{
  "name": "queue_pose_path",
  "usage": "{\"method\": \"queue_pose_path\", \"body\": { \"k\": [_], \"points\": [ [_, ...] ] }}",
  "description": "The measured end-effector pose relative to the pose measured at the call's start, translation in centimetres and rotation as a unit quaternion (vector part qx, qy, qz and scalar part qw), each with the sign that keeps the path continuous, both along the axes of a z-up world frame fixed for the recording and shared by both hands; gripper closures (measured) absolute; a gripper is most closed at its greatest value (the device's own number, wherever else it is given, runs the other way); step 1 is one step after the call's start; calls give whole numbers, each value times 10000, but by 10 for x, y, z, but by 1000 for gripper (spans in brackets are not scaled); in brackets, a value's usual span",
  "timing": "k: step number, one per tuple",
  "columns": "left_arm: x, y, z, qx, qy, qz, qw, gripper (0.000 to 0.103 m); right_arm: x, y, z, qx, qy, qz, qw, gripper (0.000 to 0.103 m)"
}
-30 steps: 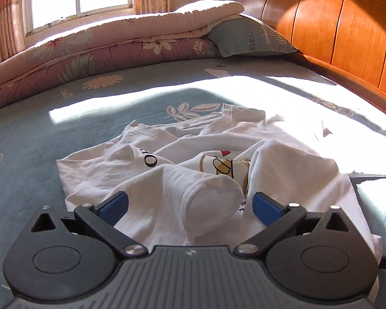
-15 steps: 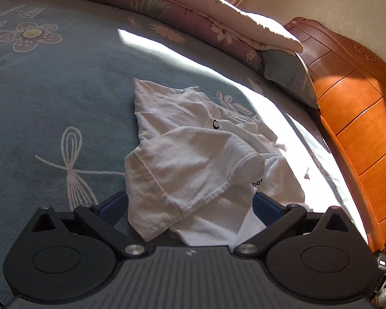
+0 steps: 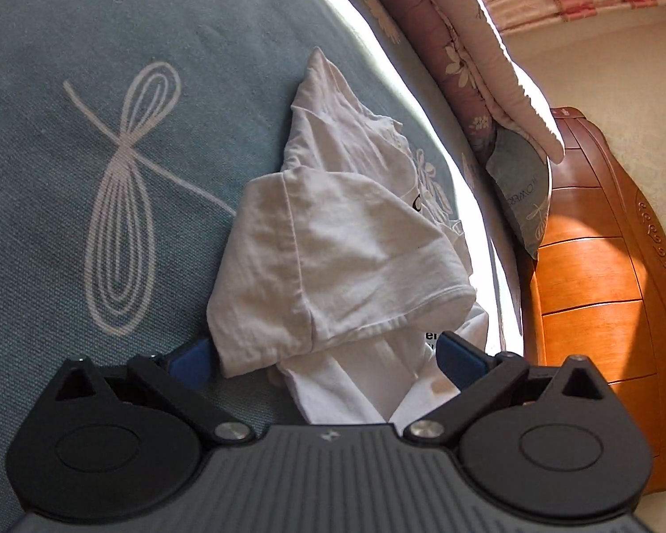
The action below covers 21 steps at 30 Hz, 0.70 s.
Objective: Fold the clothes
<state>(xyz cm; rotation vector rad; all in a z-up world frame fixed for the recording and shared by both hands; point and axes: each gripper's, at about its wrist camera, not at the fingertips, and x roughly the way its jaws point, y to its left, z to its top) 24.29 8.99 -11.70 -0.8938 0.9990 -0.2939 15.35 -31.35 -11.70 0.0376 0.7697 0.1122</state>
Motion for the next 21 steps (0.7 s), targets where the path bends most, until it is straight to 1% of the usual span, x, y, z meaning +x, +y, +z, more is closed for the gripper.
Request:
{"method": "queue_pose_path", "body": {
  "k": [3,4,6,7,9,12,14,16,17,21],
  "points": [
    [1,3,6,-71,-199,230,9995,1,0,0,0,1,-9,15,10000,0],
    [-1,3,8,-204,-302,255,9990,1,-1,-1,0,4,-10,26,10000,0],
    [-6,8,17,-806,-818,273,9930,1,-1,-1,0,7,-21,40,10000,0],
    [-8,8,20,-927,-1048,276,9898,1,-1,-1,-1,8,-31,44,10000,0],
    [-10,9,27,-860,-1439,318,9853,1,-1,-1,-1,5,-49,46,10000,0],
    [1,9,13,-500,-734,276,9957,1,-1,0,-1,-21,-60,21,10000,0],
    [0,13,1,-416,-484,291,9975,1,-2,0,-1,-11,-55,29,10000,0],
    [-1,18,-10,-492,-371,368,9974,1,-3,-1,-1,1,-62,46,10000,0],
    [-1,20,-12,-547,-400,402,9969,1,-3,-1,-1,-6,-64,45,10000,0],
    [10,21,-10,-410,-517,458,9968,1,-3,0,0,-21,-63,19,10000,0]
  ]
}}
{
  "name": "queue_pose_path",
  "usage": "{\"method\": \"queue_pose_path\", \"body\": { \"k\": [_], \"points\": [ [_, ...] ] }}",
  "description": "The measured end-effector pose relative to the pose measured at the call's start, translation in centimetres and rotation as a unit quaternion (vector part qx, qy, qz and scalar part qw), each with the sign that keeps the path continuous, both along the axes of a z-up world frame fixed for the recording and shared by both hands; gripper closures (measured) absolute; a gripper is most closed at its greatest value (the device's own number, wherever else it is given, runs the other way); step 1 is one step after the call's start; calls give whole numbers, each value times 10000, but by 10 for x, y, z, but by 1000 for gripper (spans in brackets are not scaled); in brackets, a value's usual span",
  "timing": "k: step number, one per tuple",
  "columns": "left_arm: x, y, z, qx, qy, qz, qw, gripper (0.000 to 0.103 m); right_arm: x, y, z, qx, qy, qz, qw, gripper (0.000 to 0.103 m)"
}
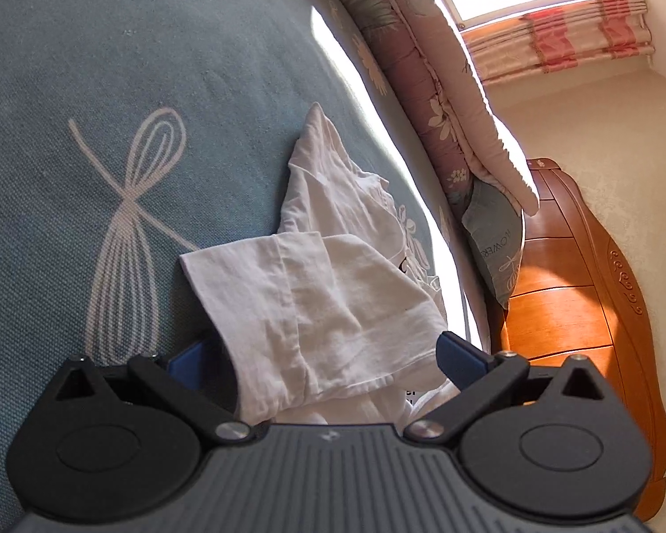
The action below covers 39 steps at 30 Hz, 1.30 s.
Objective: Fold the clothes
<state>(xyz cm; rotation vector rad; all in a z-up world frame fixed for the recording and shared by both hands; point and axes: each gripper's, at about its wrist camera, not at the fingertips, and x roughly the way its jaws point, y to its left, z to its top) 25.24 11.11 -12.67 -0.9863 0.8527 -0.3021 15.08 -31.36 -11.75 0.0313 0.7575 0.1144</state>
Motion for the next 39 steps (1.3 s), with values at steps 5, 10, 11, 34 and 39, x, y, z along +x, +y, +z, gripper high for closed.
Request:
{"method": "queue_pose_path", "body": {
  "k": [5,10,11,34,39],
  "points": [
    [9,1,-1,41,-148,41,9999,2,0,-1,0,17,-9,9,10000,0],
    [-5,5,-2,261,-220,60,9994,23,-1,-2,0,32,-47,31,10000,0],
    [-9,10,-4,184,-122,175,9996,36,-2,-2,0,35,-55,36,10000,0],
    [-25,66,70,1914,-367,544,9793,95,-1,-2,1,16,-19,15,10000,0],
    [-30,91,57,1124,91,264,9933,86,0,1,1,-11,-7,-39,10000,0]
  ]
}}
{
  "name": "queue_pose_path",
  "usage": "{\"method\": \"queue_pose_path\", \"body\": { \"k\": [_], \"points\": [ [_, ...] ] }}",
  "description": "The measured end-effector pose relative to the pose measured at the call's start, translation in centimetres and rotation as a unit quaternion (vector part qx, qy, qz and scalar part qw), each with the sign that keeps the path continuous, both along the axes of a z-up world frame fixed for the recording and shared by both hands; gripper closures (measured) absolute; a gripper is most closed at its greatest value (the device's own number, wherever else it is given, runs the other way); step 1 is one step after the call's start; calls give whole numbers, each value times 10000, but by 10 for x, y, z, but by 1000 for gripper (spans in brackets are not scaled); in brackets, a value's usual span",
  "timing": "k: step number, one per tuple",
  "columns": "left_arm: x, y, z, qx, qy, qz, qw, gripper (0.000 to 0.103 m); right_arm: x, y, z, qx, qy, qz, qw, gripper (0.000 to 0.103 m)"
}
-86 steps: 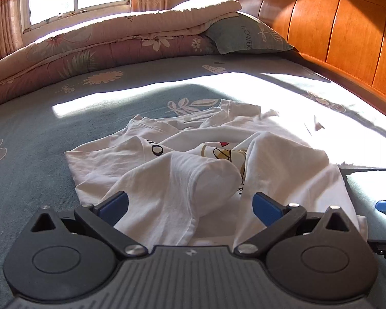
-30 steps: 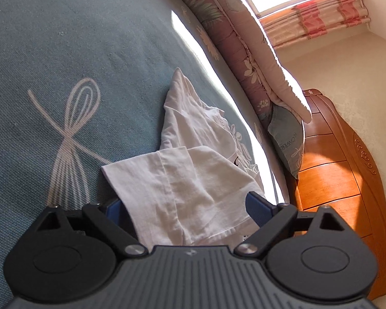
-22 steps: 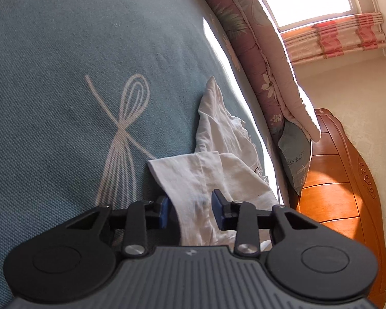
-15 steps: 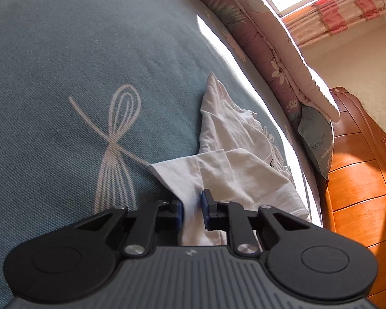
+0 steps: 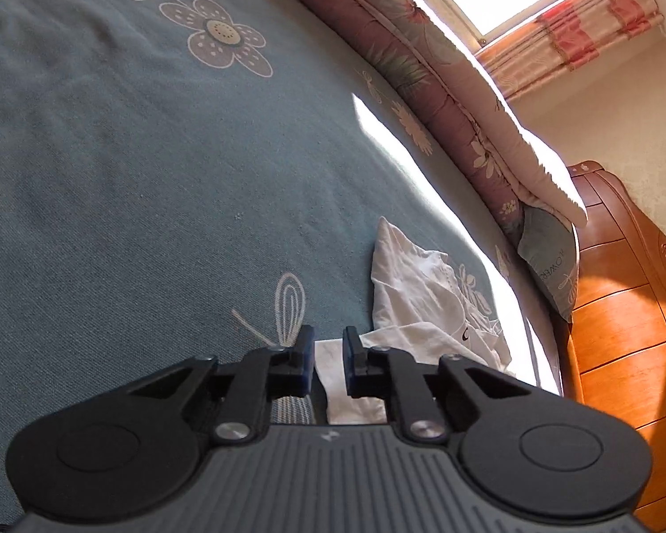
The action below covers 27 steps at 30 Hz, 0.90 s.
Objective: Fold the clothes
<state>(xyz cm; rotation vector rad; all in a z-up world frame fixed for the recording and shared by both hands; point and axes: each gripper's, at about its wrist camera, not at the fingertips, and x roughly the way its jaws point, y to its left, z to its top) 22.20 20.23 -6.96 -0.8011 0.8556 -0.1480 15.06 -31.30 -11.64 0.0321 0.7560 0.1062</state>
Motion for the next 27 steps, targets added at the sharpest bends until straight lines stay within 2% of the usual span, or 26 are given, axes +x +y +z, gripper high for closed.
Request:
{"method": "queue_pose_path", "body": {
  "k": [1,3,4,7,9,11,14,16,19,23,27],
  "points": [
    [-2,-3,-7,-167,83,-6,9998,83,0,1,0,-8,-2,-20,10000,0],
    [-4,-16,-27,-757,370,-79,9964,80,1,1,0,-17,12,-40,10000,0],
    [-5,-24,-34,-897,470,-116,9948,79,1,1,0,-19,23,-45,10000,0],
    [-4,-54,-51,-902,865,-323,9916,68,2,1,1,-25,58,-60,10000,0],
    [-4,-66,-52,-626,767,-328,9945,64,2,1,1,-29,75,-66,9999,0],
    [-1,-66,-50,-546,779,-245,9952,63,2,1,1,-30,69,-54,10000,0],
    [8,-61,-54,-801,739,-115,9940,54,2,0,1,-27,55,-49,10000,0],
    [15,-61,-57,-927,631,-14,9937,54,1,1,0,-30,32,-49,10000,0],
    [32,-62,-59,-865,362,52,9956,54,1,1,0,-31,17,-60,10000,0],
    [38,-62,-63,-1070,328,178,9936,53,1,0,0,-24,10,-53,10000,0],
    [26,-69,-67,-1128,232,-185,9932,52,0,0,0,-19,-7,-42,10000,0]
  ]
}}
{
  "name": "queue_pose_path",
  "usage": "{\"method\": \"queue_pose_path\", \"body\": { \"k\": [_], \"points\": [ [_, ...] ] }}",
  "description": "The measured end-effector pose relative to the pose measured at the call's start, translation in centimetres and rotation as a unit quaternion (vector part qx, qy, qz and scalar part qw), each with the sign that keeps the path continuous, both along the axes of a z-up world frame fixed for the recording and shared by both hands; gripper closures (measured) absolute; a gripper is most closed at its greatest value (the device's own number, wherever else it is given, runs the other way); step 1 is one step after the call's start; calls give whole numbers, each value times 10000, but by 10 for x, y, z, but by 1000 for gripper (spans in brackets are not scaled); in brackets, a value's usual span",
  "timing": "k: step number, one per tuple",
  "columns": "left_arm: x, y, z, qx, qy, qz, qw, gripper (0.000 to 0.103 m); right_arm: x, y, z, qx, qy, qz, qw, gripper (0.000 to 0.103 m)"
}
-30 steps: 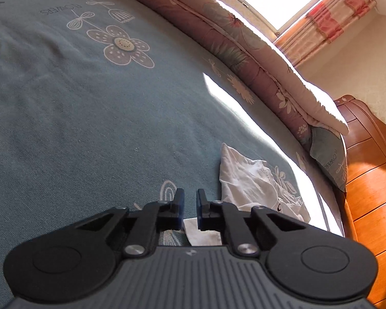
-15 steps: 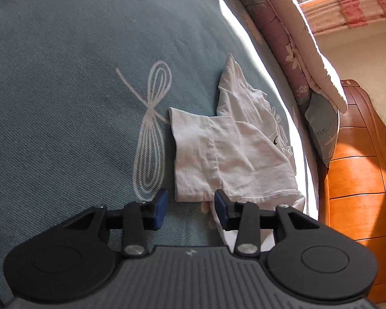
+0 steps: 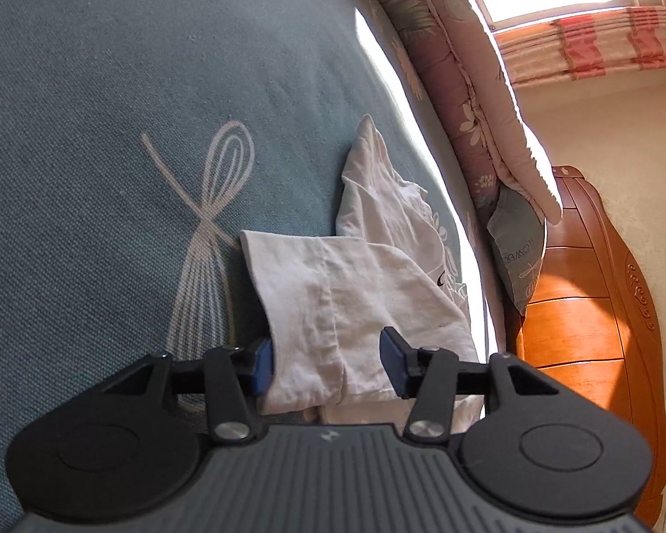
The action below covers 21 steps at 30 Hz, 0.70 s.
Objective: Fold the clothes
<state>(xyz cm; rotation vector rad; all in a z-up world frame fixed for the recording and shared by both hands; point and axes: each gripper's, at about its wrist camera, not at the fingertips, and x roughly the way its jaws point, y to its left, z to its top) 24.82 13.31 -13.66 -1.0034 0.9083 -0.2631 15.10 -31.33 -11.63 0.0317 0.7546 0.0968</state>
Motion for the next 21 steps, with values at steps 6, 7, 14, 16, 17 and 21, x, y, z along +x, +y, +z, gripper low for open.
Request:
{"method": "queue_pose_path", "body": {
  "k": [6,7,14,16,17,21],
  "points": [
    [25,-3,-2,64,-211,143,9997,53,0,1,0,-15,-39,-34,10000,0],
    [24,-7,0,183,-232,123,9995,54,0,1,0,-12,-42,-33,10000,0],
    [-4,-21,12,1393,-385,60,9895,93,-2,2,-1,-18,-88,-35,10000,0],
    [-4,-24,22,1654,-366,45,9855,96,-1,2,0,-18,-74,-33,10000,0],
    [-3,-25,31,1837,-442,24,9820,97,-1,2,0,-8,-57,-27,10000,0],
    [-8,2,64,2115,-734,131,9745,97,-1,1,1,-6,-3,-19,10000,0]
  ]
}}
